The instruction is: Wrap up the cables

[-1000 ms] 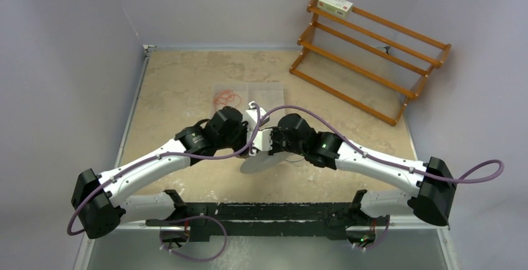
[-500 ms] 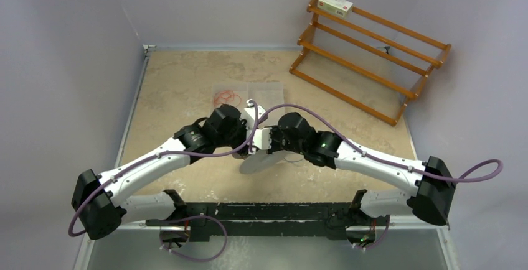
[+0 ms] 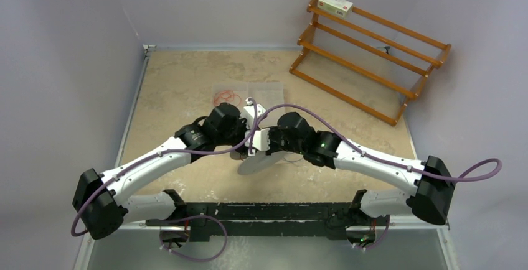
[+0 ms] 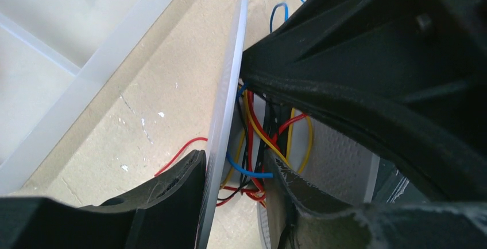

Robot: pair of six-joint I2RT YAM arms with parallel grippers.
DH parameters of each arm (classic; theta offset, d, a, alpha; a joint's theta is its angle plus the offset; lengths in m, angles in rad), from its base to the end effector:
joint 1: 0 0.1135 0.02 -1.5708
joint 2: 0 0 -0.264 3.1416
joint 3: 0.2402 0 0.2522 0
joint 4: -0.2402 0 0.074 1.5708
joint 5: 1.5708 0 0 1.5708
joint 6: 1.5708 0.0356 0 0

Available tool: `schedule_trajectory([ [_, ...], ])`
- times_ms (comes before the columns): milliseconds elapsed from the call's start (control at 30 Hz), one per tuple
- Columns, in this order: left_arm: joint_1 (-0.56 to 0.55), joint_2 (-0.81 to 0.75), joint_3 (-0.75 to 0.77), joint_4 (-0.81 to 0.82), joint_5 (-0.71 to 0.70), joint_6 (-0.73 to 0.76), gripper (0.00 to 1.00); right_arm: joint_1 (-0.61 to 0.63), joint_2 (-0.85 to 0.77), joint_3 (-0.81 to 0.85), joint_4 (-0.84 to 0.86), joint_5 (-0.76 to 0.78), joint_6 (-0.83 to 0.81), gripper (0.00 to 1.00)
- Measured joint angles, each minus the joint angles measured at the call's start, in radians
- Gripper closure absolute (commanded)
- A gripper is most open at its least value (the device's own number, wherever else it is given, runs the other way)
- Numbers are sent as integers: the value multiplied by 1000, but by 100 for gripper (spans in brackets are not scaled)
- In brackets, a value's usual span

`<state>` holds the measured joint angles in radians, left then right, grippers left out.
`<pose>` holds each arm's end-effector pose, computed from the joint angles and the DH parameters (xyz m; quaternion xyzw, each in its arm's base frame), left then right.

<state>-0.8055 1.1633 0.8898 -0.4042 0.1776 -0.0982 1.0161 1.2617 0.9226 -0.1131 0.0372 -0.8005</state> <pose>0.1703 -0.1864 0.2791 0.3471 0.8295 -0.2598 0.3521 0.1535 0.2452 0.2922 -0.6621 0.5291 0.0414 0.5291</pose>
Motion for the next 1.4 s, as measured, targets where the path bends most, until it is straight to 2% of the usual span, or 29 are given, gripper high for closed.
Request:
schedule_trajectory([
  [167, 10, 1, 0, 26, 2, -6, 73, 3, 9, 8, 0, -6, -4, 100],
  [233, 15, 2, 0, 42, 6, -11, 83, 4, 10, 9, 1, -7, -5, 100],
  [300, 21, 4, 0, 48, 5, -13, 99, 5, 10, 9, 0, -8, -6, 100],
  [333, 27, 5, 0, 50, 8, -10, 100, 5, 10, 9, 0, -7, -7, 100],
  [733, 31, 13, 0, 60, 14, 17, 100, -1, 8, 14, 38, -2, -11, 99],
  [833, 31, 13, 0, 60, 14, 16, 100, -1, 6, 14, 39, -1, -9, 95],
  [1000, 31, 11, 0, 56, 21, 21, 100, 2, -28, -1, 43, -3, 11, 79],
  [1133, 29, -2, -4, 41, 24, 24, 100, 5, -120, -50, 47, -3, 45, 70],
  [1400, 28, -33, -5, 11, -22, 53, 100, 6, -326, -95, 42, 11, 148, 59],
])
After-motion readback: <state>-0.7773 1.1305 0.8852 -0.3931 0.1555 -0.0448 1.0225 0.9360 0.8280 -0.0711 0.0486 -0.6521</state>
